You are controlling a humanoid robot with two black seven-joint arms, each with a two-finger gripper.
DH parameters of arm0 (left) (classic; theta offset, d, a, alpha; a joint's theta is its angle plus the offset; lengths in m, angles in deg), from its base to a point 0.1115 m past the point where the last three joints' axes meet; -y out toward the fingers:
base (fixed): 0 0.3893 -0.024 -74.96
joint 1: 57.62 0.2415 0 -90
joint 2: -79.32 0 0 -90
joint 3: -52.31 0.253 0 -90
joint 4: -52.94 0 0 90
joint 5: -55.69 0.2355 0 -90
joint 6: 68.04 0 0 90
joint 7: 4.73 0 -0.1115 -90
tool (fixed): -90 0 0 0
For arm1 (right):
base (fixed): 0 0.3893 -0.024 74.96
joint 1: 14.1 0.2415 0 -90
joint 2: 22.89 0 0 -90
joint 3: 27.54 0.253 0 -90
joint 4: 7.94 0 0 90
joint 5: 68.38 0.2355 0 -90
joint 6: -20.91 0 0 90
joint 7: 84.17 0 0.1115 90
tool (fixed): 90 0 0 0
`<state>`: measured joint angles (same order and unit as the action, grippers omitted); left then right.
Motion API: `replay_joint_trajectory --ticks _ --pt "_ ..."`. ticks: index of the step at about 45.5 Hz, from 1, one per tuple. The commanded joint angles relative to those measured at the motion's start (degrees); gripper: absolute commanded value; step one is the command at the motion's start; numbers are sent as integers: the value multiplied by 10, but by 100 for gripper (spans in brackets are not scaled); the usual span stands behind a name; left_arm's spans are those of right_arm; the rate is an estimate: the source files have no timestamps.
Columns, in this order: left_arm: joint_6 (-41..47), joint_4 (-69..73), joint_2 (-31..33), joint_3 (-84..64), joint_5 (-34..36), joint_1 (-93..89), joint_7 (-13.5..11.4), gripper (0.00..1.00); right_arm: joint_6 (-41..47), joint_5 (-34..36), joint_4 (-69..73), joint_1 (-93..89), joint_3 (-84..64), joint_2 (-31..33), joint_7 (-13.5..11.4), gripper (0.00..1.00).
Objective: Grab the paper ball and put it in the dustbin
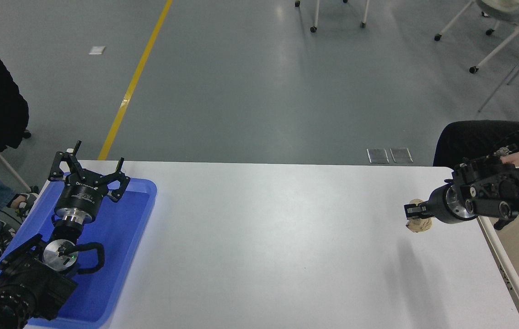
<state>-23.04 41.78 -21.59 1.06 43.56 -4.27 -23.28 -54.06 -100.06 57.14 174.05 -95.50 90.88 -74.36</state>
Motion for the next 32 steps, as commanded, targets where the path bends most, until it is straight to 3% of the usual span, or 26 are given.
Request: replay_joint_trajectory --ticks 1,15,32 --pt "0 0 0 0 0 0 0 100 80 -10 87 165 -30 15 0 0" --pt "0 0 0 0 0 0 0 100 172 -24 104 261 -46 15 -1 0" --pt "0 0 0 0 0 0 0 100 185 -42 108 265 -56 16 -3 0"
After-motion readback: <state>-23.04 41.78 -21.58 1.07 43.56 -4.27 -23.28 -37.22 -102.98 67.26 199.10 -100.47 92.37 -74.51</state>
